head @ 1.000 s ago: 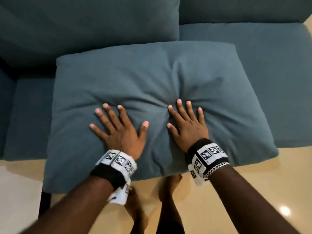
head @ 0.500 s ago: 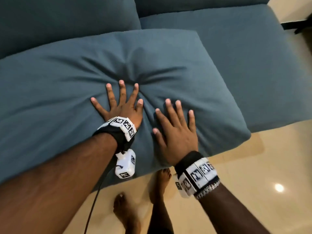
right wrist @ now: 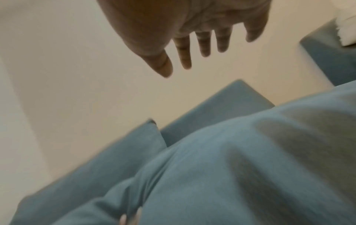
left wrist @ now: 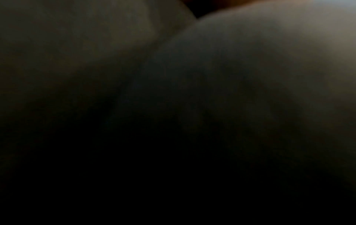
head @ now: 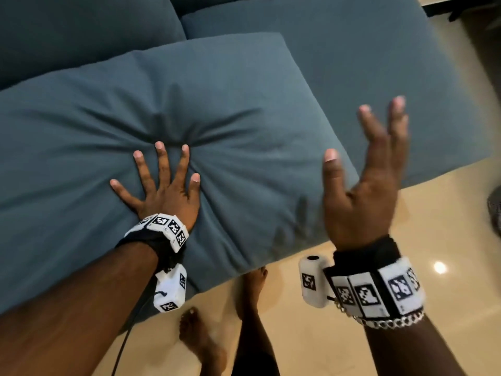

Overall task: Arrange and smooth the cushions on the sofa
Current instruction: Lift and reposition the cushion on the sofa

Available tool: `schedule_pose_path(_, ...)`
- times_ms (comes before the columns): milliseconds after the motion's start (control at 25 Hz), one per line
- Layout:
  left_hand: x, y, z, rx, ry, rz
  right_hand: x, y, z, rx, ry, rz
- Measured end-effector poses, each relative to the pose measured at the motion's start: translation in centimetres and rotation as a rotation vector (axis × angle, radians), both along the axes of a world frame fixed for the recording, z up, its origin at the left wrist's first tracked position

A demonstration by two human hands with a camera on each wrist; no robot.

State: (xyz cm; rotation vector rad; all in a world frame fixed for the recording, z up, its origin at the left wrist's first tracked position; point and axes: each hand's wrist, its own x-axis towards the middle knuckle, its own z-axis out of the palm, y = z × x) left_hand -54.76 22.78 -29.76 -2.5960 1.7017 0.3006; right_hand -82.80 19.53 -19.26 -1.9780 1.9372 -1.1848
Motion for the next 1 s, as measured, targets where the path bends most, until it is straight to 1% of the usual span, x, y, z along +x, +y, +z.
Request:
schedule_pose_path(40, 0.0, 0.0, -0.1, 0.003, 0.001, 0.0, -0.8, -0.1, -0.9, -0.063, 0.005, -0.012)
schedule_pose_path(80, 0.1, 0.0, 0.1, 0.016, 0.014, 0.008, -1.1, -0.1, -2.7, 0.021, 0.109, -0.023)
schedule_pose_path(160, -0.4, 0.7, 0.9, 0.074, 0.06, -0.007, -0.8, 1.1, -8.1, 0.418, 0.35, 0.078)
schedule_pose_path(200, -0.9, 1.1, 1.6, 0.09, 0.077, -0.038, -1.3, 0.4, -9.9, 0.548, 0.417, 0.099)
schedule_pose_path(240, -1.1, 1.7, 2.6, 0.095, 0.095, -0.068, -1.6, -0.1, -10.4, 0.622, 0.432, 0.087)
schedule_pose_path(280, -1.1, 2.6, 3.9, 0.077, 0.119, -0.087, -2.1, -0.3, -10.0, 0.615, 0.399, 0.069)
schedule_pose_path(320, -1.0, 4.0, 4.9, 0.042, 0.118, -0.124, -2.7, 0.0, -9.3, 0.561, 0.368, 0.063)
schedule_pose_path(360, -0.5, 6.2, 5.4, 0.011, 0.089, -0.19, -3.1, 1.4, -8.6, 0.461, 0.322, 0.072)
schedule_pose_path(400, 0.3, 9.0, 5.6, 0.0, 0.062, -0.272, -2.8, 3.3, -7.6, 0.36, 0.279, 0.144)
schedule_pose_path(440, 1.2, 12.5, 5.4, 0.033, 0.029, -0.356, -2.5, 5.8, -7.6, 0.302, 0.307, 0.25)
schedule_pose_path(480, 2.3, 16.1, 4.3, 0.066, -0.005, -0.416, -2.1, 8.4, -8.4, 0.315, 0.422, 0.348)
schedule_pose_path(520, 3.3, 19.6, 3.1, 0.094, -0.043, -0.443, -1.7, 11.2, -9.6, 0.384, 0.551, 0.408)
schedule_pose_path(560, 4.1, 22.0, 1.9, 0.104, -0.076, -0.44, -1.3, 13.1, -10.6, 0.438, 0.66, 0.416)
schedule_pose_path(600, 4.5, 23.2, 1.0, 0.075, -0.106, -0.431, -1.0, 13.8, -11.8, 0.445, 0.711, 0.396)
schedule_pose_path(680, 4.7, 21.6, 0.0, -0.049, -0.117, -0.397, -0.6, 12.5, -12.6, 0.364, 0.723, 0.297)
schedule_pose_path(720, 5.0, 20.1, 0.1, -0.115, -0.092, -0.363, -0.2, 11.5, -12.3, 0.331, 0.701, 0.276)
schedule_pose_path(760, 5.4, 18.8, 1.4, -0.125, -0.051, -0.334, 0.4, 10.5, -11.1, 0.317, 0.667, 0.291)
schedule_pose_path(800, 5.8, 17.3, 3.7, -0.13, -0.007, -0.309, 0.8, 9.2, -8.8, 0.307, 0.627, 0.304)
schedule_pose_path(880, 6.9, 15.9, 9.4, -0.106, 0.094, -0.296, 1.3, 7.7, -2.9, 0.357, 0.571, 0.353)
schedule_pose_path(920, 7.8, 15.5, 14.0, -0.136, 0.118, -0.255, 2.2, 6.9, 1.6, 0.364, 0.541, 0.36)
schedule_pose_path(960, 8.0, 14.6, 14.6, -0.185, 0.143, -0.233, 2.4, 5.9, 2.3, 0.344, 0.541, 0.36)
schedule_pose_path(1000, 8.5, 13.1, 16.7, -0.243, 0.184, -0.208, 3.0, 4.3, 4.5, 0.324, 0.525, 0.332)
